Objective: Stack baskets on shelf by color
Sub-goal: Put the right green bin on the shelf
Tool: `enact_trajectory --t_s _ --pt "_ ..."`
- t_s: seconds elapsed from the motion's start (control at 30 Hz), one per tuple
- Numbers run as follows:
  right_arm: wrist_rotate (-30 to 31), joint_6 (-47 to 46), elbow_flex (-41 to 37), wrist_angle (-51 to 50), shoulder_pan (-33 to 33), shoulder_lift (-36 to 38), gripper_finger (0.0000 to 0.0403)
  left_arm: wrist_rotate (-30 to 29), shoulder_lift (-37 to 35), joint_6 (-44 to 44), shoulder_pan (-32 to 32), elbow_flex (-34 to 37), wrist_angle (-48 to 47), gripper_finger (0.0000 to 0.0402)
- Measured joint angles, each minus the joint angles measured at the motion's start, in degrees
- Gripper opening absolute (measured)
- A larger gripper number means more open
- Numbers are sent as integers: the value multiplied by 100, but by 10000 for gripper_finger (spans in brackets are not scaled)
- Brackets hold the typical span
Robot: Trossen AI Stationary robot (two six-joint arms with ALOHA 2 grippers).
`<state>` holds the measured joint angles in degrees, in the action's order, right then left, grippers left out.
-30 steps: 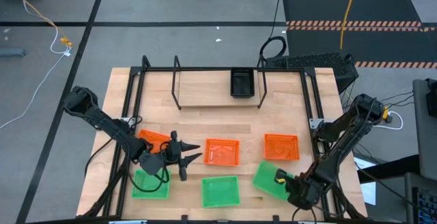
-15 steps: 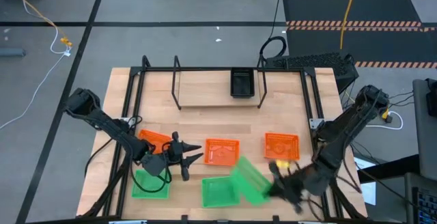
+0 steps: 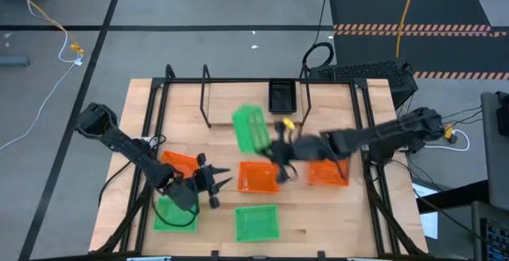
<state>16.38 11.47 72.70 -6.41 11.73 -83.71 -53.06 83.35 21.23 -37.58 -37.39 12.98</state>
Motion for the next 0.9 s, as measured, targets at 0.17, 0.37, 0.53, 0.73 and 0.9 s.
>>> enact_trajectory --t_s 0.17,0.37,0.53,0.73,0.9 --pt "-3 240 1218 -920 -1123 -769 2 59 0 -6 614 0 -1135 136" --pt "-558 104 1908 -1566 -2091 -1698 2 500 0 289 1382 2 -1986 136" --pt "-633 107 2058 -1719 -2470 -2217 2 780 0 10 1591 2 -1994 136" --pt "-781 7 2058 -2061 -2660 -2348 2 781 -98 -503 1861 2 -1935 136" --pt "-1133 -202 2056 -2423 -2725 -2405 2 801 -246 -933 2159 0 -1832 136"
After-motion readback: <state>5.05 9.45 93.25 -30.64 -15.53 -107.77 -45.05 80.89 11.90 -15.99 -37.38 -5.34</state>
